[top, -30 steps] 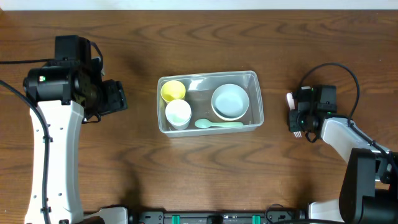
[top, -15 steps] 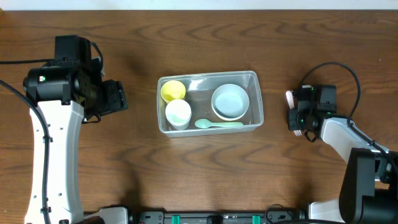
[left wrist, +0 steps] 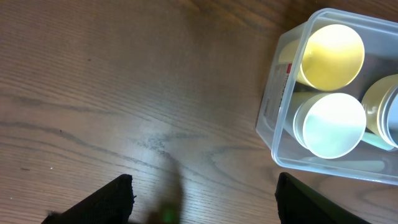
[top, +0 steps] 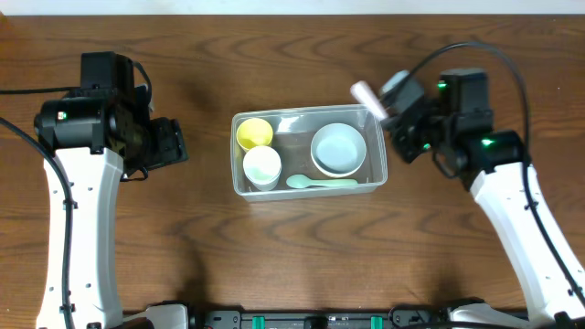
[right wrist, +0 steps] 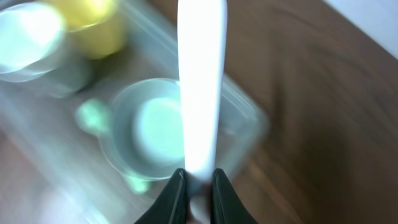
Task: Pack container
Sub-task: 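Carry the fork into the container and release it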
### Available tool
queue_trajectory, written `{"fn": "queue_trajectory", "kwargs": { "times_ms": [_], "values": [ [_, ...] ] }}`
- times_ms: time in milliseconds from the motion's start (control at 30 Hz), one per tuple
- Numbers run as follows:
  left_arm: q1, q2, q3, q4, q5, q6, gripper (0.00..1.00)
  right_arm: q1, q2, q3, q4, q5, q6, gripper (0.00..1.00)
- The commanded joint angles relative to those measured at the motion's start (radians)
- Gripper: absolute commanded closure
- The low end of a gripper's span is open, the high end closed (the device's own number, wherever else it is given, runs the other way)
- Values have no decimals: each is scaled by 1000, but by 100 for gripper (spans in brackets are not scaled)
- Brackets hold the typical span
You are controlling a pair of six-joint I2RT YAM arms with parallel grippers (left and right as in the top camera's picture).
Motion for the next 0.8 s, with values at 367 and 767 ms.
{"fn": "queue_trajectory", "kwargs": {
  "times_ms": [367, 767],
  "values": [
    [4, 4, -6, -4, -4, -2, 26, 233, 179, 3, -150, -49, -409, 99],
    [4, 4, -6, -4, -4, -2, 26, 232, 241, 3, -108, -49, -398, 77]
  ]
}}
